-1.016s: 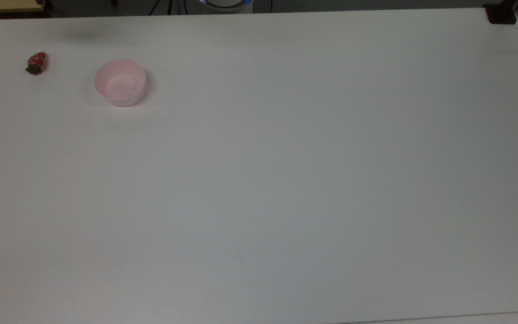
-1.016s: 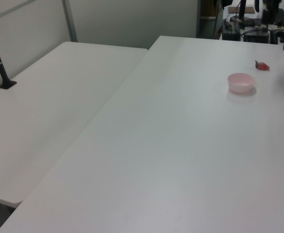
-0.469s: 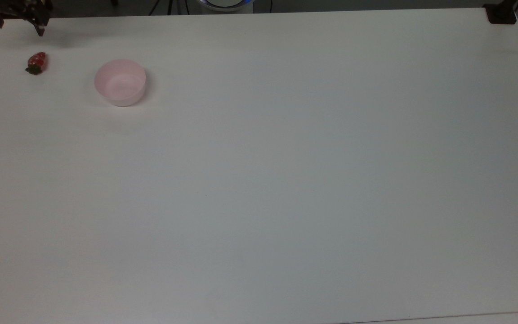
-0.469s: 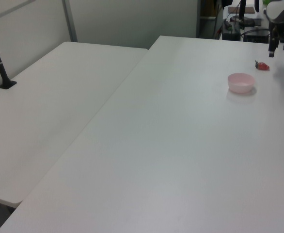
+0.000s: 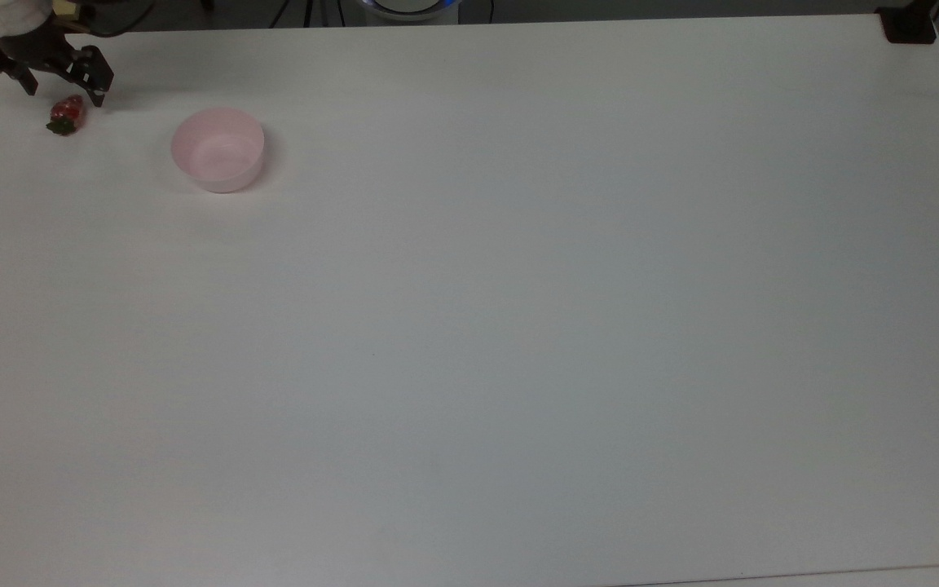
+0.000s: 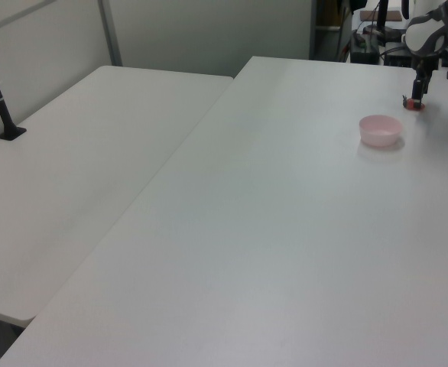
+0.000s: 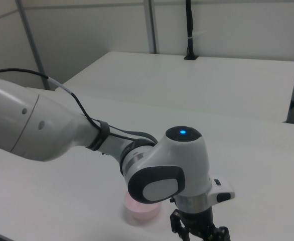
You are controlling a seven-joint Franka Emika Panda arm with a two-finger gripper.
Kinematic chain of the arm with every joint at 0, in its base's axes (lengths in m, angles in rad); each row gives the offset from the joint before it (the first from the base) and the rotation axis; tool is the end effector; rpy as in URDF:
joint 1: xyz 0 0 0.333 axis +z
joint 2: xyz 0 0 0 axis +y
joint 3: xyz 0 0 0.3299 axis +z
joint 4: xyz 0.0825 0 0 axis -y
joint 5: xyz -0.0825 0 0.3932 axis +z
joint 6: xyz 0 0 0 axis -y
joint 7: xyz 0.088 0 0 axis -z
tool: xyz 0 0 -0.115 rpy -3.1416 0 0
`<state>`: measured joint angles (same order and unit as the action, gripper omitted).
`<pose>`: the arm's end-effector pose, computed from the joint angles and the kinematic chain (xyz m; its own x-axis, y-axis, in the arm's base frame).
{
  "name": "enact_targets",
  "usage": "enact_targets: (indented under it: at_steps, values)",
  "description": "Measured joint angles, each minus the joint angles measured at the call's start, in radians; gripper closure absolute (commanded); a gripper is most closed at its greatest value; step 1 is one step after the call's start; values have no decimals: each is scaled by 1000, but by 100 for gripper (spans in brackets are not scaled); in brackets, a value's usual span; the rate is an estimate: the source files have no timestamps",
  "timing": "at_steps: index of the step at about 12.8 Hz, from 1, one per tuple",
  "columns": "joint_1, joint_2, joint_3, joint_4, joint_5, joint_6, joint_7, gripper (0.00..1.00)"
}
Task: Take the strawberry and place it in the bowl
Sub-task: 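Lower the open gripper over the red strawberry, then close the gripper on the strawberry and lift it off the table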
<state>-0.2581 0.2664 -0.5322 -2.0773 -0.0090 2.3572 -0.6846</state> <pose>0.4246 -0.4181 0.3215 0.9951 -0.0840 -0.0518 -0.0762 -0.9874 0.1387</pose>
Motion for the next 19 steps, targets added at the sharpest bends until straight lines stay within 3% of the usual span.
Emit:
enact_targets:
  at_steps: [2, 4, 6, 11, 12, 13, 14, 15, 16, 17, 19]
  values:
    - [0, 29, 22, 2, 44, 27, 0, 27]
    - [1, 45, 41, 6, 103, 47, 0, 43]
    - [1, 47, 42, 9, 112, 48, 0, 54]
    - [2, 42, 57, 26, 116, 6, -5, 54]
    - [2, 38, 60, 30, 116, -9, -17, 50]
    - [2, 34, 61, 32, 116, -17, -30, 39]
    - [1, 33, 61, 33, 116, -20, -42, 20]
    - [0, 32, 61, 33, 116, -21, -61, 11]
    - [-1, 32, 60, 33, 116, -23, -76, 8]
    - [-2, 32, 59, 33, 116, -26, -88, 0]
    - [-4, 32, 55, 33, 116, -27, -106, 1]
